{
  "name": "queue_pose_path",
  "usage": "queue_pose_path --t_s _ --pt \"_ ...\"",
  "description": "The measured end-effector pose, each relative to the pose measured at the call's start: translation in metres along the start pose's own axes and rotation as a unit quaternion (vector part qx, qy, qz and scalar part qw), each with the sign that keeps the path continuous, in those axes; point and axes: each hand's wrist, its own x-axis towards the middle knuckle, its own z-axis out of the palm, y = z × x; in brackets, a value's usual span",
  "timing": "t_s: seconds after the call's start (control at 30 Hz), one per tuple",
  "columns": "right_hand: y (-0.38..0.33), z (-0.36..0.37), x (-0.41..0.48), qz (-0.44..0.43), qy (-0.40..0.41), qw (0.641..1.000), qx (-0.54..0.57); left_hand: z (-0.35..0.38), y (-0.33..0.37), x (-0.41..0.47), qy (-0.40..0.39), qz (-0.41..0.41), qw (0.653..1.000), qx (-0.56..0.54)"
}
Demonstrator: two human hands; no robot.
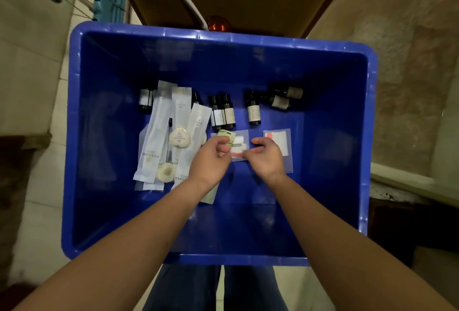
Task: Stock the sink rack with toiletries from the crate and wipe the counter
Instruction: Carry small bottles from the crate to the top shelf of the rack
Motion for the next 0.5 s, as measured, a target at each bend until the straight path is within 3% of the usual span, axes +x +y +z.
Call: queue_pose_path --t_s 0.17,0.37,0.5 --pt "-0.002 0.001 -0.005 -0.024 -0.024 0.999 -0.010 0.003 0.005 -0.004 0.032 0.006 0.999 0.002" --pt "-0.007 -0.023 -0.025 -0.028 0.084 0.996 0.027 0.010 0.014 -0.010 0.032 -0.015 0.999 0.015" --pt "-0.013 -0.036 -0.036 -0.019 0.097 0.991 0.086 0.020 0.027 -0.011 0.015 -0.058 0.998 -0.035"
